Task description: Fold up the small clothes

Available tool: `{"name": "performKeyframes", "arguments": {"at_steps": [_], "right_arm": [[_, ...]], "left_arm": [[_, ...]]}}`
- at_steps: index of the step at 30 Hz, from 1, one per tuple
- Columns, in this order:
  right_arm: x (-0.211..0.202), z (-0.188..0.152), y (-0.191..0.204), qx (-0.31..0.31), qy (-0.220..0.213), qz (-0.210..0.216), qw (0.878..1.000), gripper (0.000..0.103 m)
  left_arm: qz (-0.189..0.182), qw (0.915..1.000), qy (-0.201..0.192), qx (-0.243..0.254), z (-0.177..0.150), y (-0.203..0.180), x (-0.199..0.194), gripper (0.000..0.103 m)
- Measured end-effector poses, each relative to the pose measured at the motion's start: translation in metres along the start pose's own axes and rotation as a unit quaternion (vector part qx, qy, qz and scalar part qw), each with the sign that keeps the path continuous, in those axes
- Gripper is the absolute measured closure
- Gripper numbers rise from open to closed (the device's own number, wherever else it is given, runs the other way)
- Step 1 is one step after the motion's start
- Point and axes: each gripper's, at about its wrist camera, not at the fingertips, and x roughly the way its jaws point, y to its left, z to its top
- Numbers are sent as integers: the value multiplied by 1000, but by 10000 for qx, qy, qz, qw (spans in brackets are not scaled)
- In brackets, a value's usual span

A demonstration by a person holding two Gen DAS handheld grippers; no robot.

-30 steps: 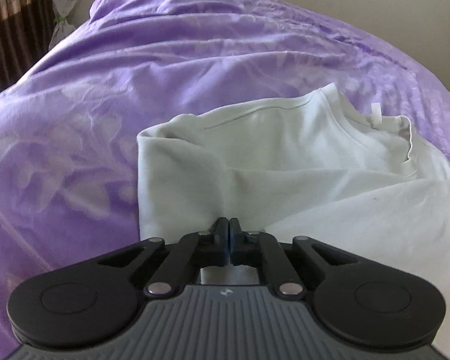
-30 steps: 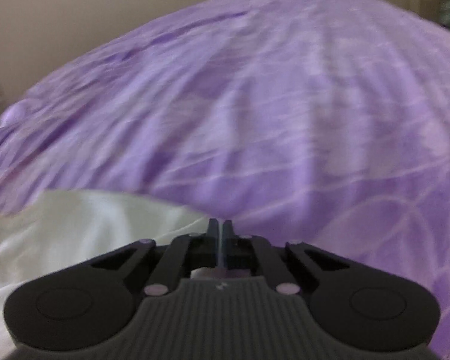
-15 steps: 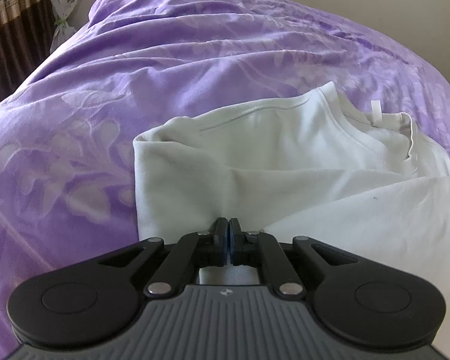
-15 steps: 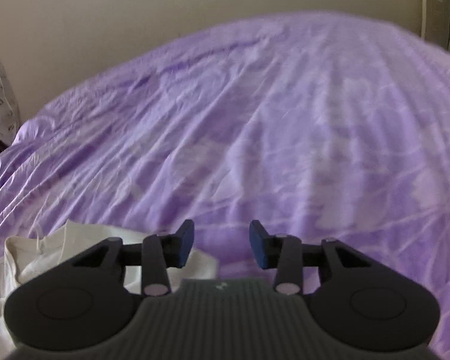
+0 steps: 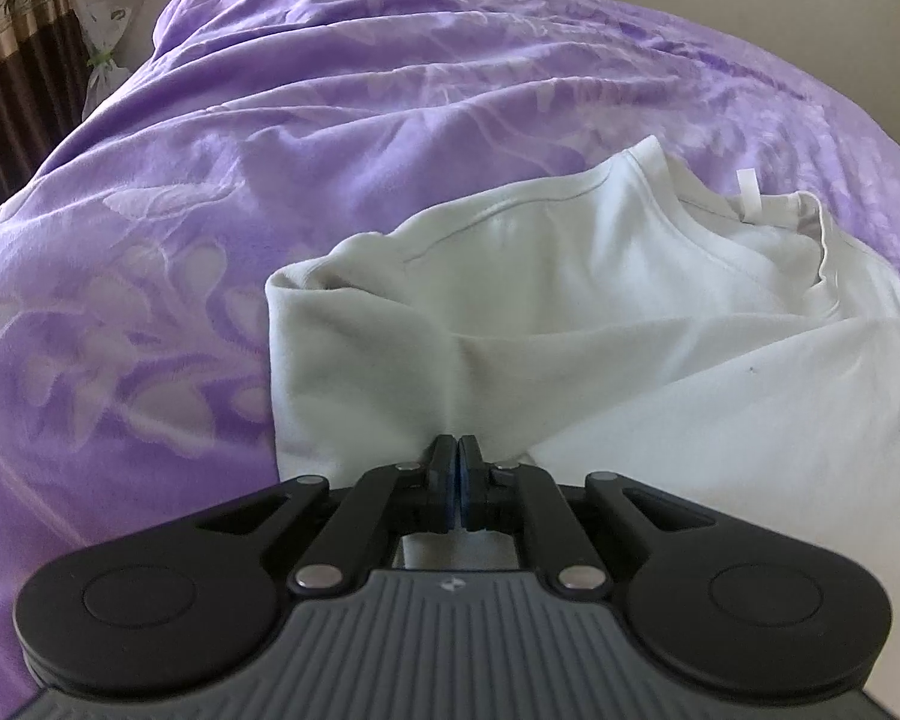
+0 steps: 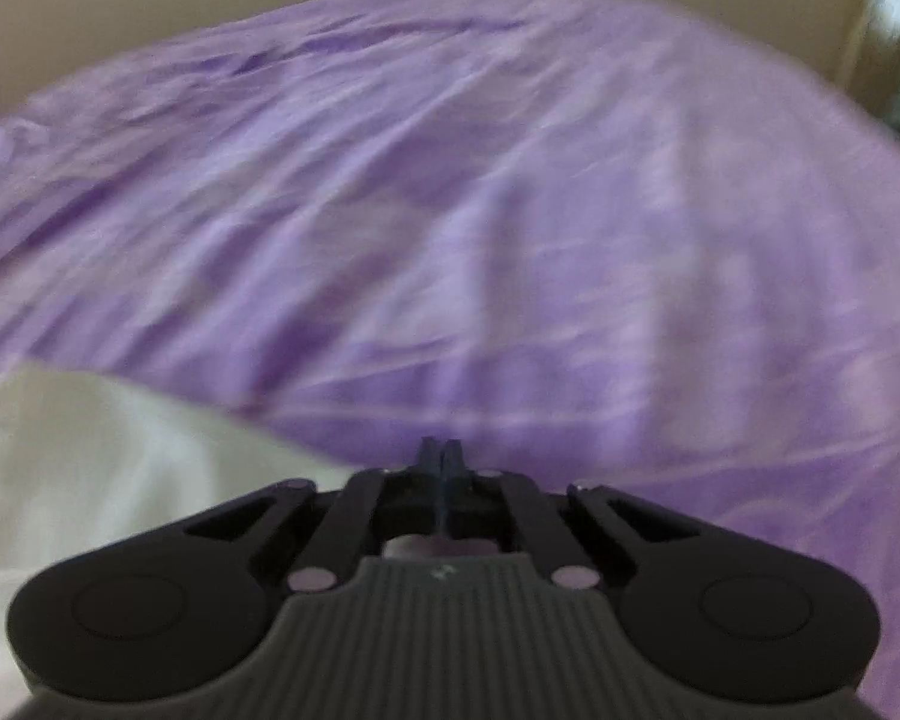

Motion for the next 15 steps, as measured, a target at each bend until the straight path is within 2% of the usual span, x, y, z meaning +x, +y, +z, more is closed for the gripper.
{"name": "performKeyframes", "arguments": {"at_steps": [1,4,7,9,15], "right_arm": [[0,1,-5,9,-25,-136,9999,103],[-10,1,-23,-52,-54,-86,9999,103],[-32,-5,-31,-379,-124,9,9992,103],[-49,-10,-35,-564,-178,130,9982,103],[-111,-47,-27,-1323,-255,332,9903,103]], "left_arm": [[7,10000,-7,4,0,0,-1,97],[32,10000,-49,-21,0,1,-7,96],[245,9995,-84,199,1,-5,-23,89],[513,9978,-103,413,-1,-9,-40,71],[770,9914,-310,1007,-17,-11,-117,69]]}}
